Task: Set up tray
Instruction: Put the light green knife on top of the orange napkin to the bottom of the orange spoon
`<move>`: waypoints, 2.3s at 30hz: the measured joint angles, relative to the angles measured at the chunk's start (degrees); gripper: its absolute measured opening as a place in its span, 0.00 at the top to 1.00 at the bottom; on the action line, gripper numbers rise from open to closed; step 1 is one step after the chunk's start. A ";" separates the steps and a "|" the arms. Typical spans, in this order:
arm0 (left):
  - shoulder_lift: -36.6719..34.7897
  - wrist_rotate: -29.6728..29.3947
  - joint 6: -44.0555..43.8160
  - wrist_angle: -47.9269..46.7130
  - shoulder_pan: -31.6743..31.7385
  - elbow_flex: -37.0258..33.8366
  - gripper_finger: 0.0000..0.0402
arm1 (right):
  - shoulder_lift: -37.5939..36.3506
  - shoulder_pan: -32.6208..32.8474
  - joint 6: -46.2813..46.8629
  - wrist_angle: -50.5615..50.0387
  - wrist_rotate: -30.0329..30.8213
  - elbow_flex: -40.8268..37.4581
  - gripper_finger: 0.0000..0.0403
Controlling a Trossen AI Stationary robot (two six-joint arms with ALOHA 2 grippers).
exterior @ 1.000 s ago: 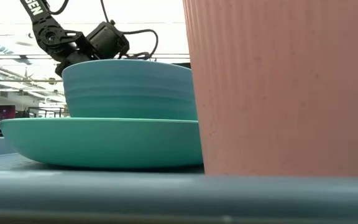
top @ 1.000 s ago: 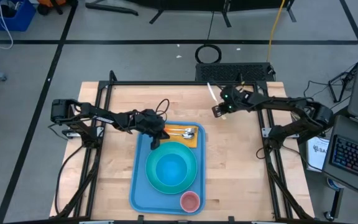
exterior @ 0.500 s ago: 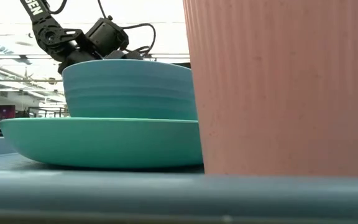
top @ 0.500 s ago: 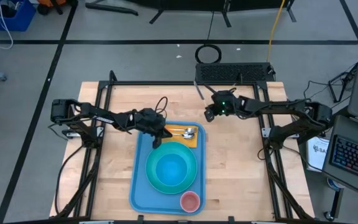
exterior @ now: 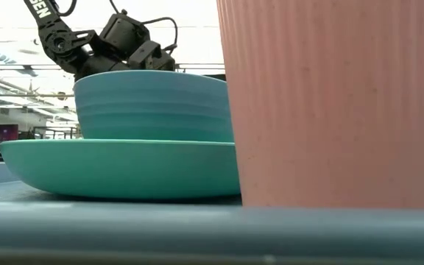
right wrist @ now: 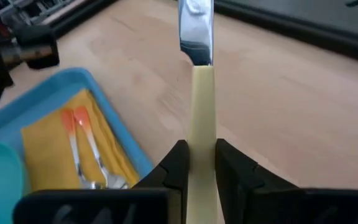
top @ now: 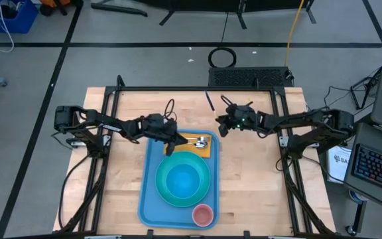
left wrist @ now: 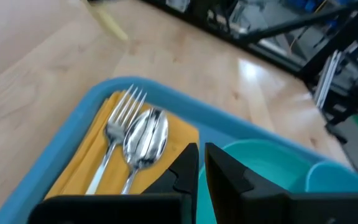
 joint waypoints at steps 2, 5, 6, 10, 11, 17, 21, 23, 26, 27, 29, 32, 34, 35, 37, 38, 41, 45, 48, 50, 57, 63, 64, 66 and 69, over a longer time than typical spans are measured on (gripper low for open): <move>0.00 0.04 -1.20 1.57 0.00 0.00 0.92 | 0.00 0.65 -0.11 0.08 0.04 -0.40 0.90; 0.00 0.05 -2.27 3.49 0.00 0.00 0.92 | 0.00 1.69 -1.18 0.47 0.16 -0.46 0.90; 0.00 0.04 -2.67 4.28 0.00 0.00 0.92 | 0.00 2.06 -1.53 0.87 0.32 -0.46 0.90; 0.00 0.28 -5.71 7.47 -0.19 0.00 0.92 | 0.00 3.43 -3.45 3.12 0.33 -0.46 0.90; 0.00 0.42 -6.66 7.78 -0.28 0.00 0.92 | -0.02 3.70 -3.52 3.21 0.31 -0.46 0.90; 0.00 0.81 -10.22 8.61 -2.47 0.00 0.92 | -0.02 6.03 -3.08 5.61 0.48 -0.46 0.90; 0.00 1.60 -9.43 8.75 -4.57 0.00 0.92 | -0.02 7.21 -2.94 8.36 0.48 -0.46 0.90; 0.00 1.62 -9.32 9.02 -5.47 0.00 0.92 | -0.02 7.54 -2.93 9.56 0.48 -0.46 0.90; 0.00 1.74 -9.30 11.08 -6.33 0.00 0.92 | -0.02 7.54 -2.95 10.40 0.46 -0.46 0.90; 0.00 1.73 -9.30 11.61 -6.58 0.00 0.92 | -0.02 7.54 -3.14 10.43 0.48 -0.46 0.90; 0.00 1.73 -9.28 11.98 -6.89 0.00 0.92 | -0.02 7.53 -4.03 11.03 0.49 -0.46 0.90; 0.00 1.73 -9.28 12.89 -6.95 0.00 0.92 | -0.02 7.41 -4.37 12.22 0.37 -0.46 0.90; 0.00 1.73 -9.28 13.25 -6.95 0.00 0.92 | -0.02 7.48 -4.41 12.20 0.32 -0.46 0.90; 0.00 1.71 -9.28 13.27 -6.95 0.00 0.92 | -0.02 7.52 -4.42 12.26 0.31 -0.46 0.90; 0.00 1.68 -9.21 13.15 -7.26 0.00 0.92 | -0.02 7.52 -4.57 13.07 0.29 -0.46 0.90; 0.00 1.70 -9.00 13.06 -7.54 0.00 0.92 | -0.02 7.52 -5.01 13.72 0.28 -0.46 0.90; 0.00 1.69 -7.54 13.07 -8.76 0.00 0.92 | -0.02 7.50 -6.81 14.97 -1.49 -0.46 0.90; 0.00 1.57 -6.35 13.15 -10.06 0.00 0.92 | -0.02 7.50 -9.46 17.18 -6.29 -0.46 0.90; 0.00 1.52 -5.75 13.16 -11.28 0.00 0.92 | -0.02 7.54 -12.23 19.75 -9.19 -0.46 0.90; 0.00 1.48 -4.74 13.18 -12.55 0.00 0.92 | -0.02 7.52 -12.37 21.98 -11.16 -0.46 0.90; 0.00 0.39 -3.12 17.33 -16.54 0.00 0.92 | -0.02 7.91 -14.53 26.68 -18.01 -0.46 0.90; 0.00 -4.27 -1.13 17.55 -17.94 0.00 0.92 | 0.10 7.91 -14.95 27.41 -19.48 -0.46 0.90; 0.00 -5.59 -1.09 17.53 -18.11 0.00 0.92 | 0.13 7.91 -14.95 27.39 -19.58 -0.46 0.90; 0.00 -9.72 -0.42 17.65 -18.27 0.00 0.92 | 0.13 7.89 -14.92 27.41 -19.70 -0.46 0.90; -0.92 -19.65 0.28 19.79 -18.05 -0.02 0.92 | 0.13 7.89 -14.40 27.21 -19.52 -0.46 0.90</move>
